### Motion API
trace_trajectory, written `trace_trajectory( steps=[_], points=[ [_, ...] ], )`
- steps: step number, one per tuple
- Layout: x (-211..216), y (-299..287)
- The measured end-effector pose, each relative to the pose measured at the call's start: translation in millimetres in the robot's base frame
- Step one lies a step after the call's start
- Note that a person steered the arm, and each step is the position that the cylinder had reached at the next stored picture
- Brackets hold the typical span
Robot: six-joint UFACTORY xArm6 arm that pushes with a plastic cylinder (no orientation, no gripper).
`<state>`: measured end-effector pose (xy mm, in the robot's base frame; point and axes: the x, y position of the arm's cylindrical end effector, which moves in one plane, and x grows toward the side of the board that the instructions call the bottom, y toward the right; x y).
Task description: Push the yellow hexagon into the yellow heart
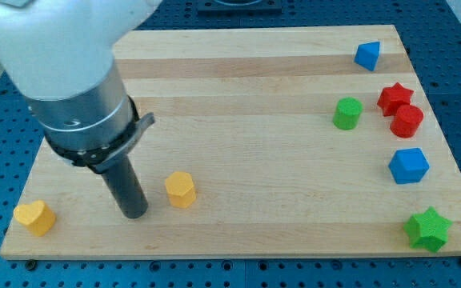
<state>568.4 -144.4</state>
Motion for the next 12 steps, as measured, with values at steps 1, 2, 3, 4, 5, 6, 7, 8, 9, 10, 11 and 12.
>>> trace_trajectory(
  steps=[1,2,3,4,5,6,7,8,9,10,11,12],
  points=[
    [30,6],
    [26,66],
    [-24,113],
    [-42,113],
    [-41,102],
    [-21,81],
    [-11,42],
    [-11,5],
    [-11,-16],
    [-11,-36],
    [-11,-49],
    [-11,-56]
  ],
)
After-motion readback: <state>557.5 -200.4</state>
